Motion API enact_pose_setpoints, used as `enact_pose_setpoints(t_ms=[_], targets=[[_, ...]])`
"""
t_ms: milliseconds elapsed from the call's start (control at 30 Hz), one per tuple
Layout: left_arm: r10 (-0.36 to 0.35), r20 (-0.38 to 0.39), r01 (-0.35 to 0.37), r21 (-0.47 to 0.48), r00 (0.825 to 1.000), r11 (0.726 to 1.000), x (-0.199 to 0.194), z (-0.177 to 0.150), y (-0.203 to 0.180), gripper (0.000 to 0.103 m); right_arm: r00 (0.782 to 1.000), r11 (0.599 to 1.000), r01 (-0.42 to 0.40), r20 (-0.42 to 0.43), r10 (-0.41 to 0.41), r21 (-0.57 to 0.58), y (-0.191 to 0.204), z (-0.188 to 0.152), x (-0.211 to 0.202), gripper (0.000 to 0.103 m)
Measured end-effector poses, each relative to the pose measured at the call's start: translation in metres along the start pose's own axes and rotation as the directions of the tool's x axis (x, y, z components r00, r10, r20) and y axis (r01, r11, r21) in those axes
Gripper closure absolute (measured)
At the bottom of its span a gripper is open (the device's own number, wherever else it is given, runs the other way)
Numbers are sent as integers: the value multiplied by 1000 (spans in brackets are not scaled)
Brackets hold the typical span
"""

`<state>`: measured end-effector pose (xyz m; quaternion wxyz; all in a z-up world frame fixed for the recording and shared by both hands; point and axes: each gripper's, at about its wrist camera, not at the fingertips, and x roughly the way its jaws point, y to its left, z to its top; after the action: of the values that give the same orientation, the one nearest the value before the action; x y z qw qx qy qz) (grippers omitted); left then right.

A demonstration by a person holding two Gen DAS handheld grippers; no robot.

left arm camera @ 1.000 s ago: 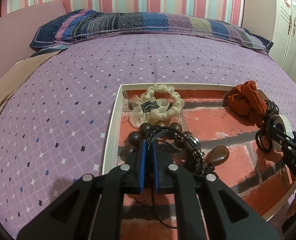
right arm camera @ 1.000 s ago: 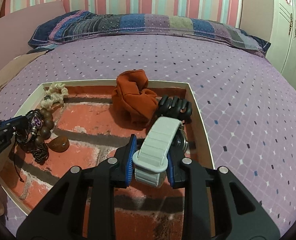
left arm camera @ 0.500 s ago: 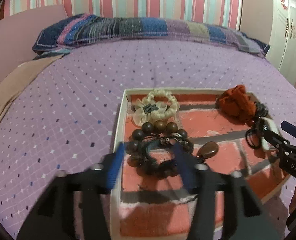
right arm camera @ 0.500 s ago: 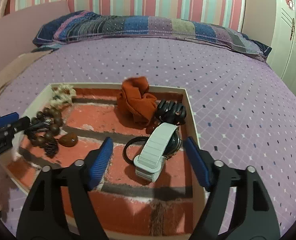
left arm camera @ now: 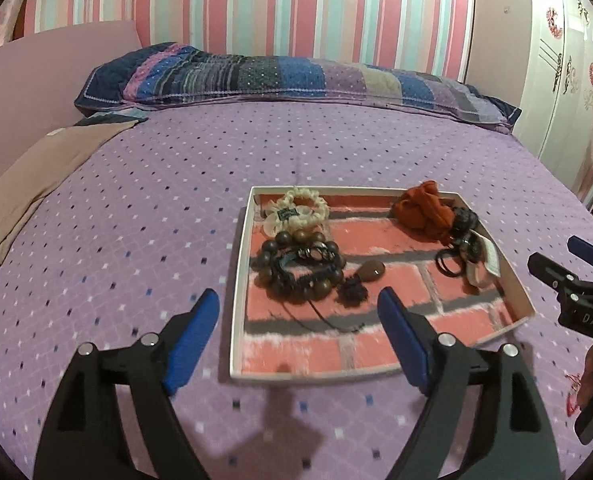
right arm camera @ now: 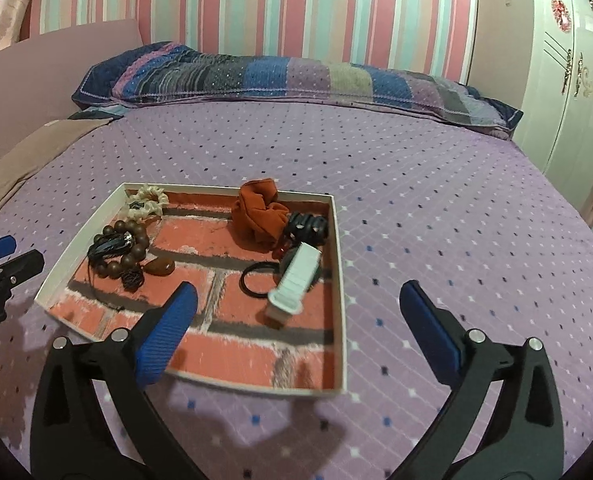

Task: Organize jewelry
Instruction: 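Move both tools back toward the red string bracelet and black scrunchie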

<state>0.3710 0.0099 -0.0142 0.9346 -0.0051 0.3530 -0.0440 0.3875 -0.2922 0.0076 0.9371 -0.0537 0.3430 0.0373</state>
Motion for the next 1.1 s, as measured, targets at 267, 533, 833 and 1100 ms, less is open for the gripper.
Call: enact_pose_setpoints(t_ms=[267, 533, 833, 1100], targets=[[4, 28, -5, 19, 1000, 1000, -46, -23, -27, 10, 1000, 999, 27, 13, -27, 22, -25, -24, -42, 4], [-36, 22, 35, 40, 999, 999, -74, -53, -61, 4, 996, 994, 91, -19, -90, 54, -72, -60, -68, 4], [-62, -48, 65, 64, 997, 996, -70, -102, -100, 4, 983, 984, 166, -88, -160, 67, -113, -110, -79, 4], [-76, -110, 80, 39, 991, 996, -60, -139, -112, 4, 982, 986, 151, -124, -142, 64, -113, -156, -80, 5]])
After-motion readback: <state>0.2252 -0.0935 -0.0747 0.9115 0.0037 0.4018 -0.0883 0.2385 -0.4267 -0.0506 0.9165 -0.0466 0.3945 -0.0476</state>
